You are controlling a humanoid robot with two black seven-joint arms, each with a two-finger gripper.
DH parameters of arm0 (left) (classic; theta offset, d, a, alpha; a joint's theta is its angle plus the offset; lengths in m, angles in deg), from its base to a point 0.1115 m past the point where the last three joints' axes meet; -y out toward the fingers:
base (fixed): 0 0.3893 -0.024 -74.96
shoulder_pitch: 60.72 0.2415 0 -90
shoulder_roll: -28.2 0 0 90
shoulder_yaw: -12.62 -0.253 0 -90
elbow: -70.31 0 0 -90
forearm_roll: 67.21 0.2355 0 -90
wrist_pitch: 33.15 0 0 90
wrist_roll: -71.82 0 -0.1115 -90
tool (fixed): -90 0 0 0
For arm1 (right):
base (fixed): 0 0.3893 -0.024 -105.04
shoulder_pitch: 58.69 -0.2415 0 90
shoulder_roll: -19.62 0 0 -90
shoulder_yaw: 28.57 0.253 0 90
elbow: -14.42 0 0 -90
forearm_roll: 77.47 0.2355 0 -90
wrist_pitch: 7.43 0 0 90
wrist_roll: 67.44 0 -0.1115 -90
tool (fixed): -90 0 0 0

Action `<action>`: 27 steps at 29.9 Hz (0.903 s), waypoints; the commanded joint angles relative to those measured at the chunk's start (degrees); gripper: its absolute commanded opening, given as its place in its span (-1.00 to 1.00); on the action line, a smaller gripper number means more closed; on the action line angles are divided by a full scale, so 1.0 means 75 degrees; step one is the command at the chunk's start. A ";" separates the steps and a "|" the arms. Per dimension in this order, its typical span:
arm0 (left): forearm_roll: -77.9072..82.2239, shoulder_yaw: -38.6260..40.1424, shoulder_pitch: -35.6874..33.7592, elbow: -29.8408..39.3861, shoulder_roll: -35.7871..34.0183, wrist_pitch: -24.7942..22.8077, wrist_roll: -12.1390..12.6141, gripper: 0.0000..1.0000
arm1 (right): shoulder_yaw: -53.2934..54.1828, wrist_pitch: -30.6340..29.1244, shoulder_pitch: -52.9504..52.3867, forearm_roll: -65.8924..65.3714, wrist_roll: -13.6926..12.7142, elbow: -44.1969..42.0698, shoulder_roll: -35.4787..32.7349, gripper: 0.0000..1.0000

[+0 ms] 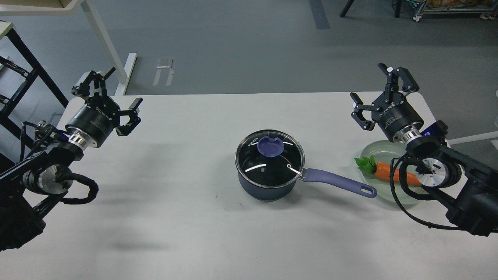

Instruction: Open pot lid

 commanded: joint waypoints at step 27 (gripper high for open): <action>0.1002 -0.0226 -0.0875 -0.0636 -0.0204 0.0097 -0.0043 0.98 | -0.0537 -0.0071 -0.1289 -0.8721 0.0001 0.3676 -0.3723 0.99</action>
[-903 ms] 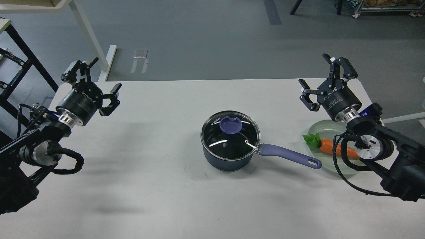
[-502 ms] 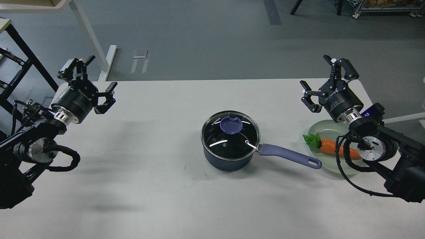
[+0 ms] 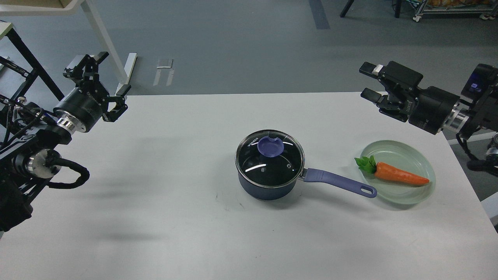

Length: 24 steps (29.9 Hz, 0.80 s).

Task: Open pot lid
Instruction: 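Reach the right gripper down and grasp the purple saucepan handle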

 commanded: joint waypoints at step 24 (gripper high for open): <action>0.0658 0.0001 -0.0072 0.1258 -0.0050 0.0036 -0.0173 0.98 | -0.4398 0.1081 -0.2805 -0.7908 -0.0001 0.1599 -0.0027 0.98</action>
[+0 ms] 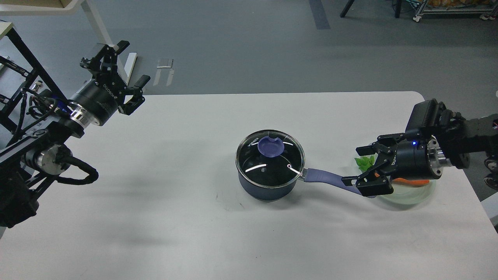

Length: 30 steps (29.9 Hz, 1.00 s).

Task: Open pot lid
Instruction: 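Reach the right gripper down and grasp the purple saucepan handle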

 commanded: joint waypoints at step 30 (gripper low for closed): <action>0.0502 0.0001 0.0047 0.0463 -0.0048 0.0038 0.0000 0.98 | -0.1156 0.0029 -0.0298 -0.0087 -0.0001 -0.1022 0.1158 0.02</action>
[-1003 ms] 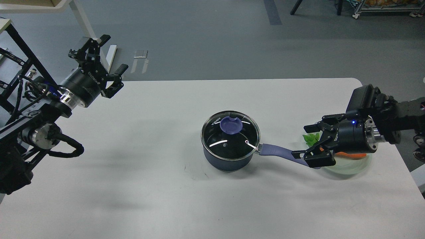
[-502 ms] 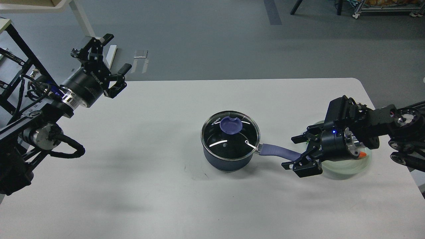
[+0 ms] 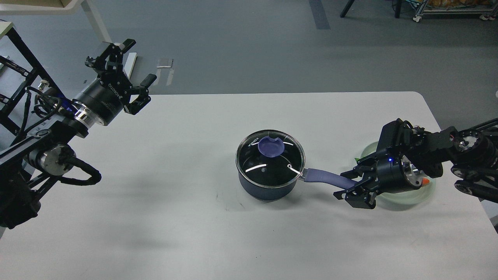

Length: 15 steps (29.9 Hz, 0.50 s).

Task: Open pot lid
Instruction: 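Reach the right gripper down and grasp the purple saucepan handle, then extend the left gripper over the pot toward the purple lid knob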

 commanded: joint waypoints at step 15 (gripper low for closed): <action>0.3621 0.0023 -0.0070 0.0969 0.0123 -0.0104 -0.0012 0.98 | -0.0012 0.0011 -0.0088 -0.0065 0.0001 -0.0006 0.0000 -0.31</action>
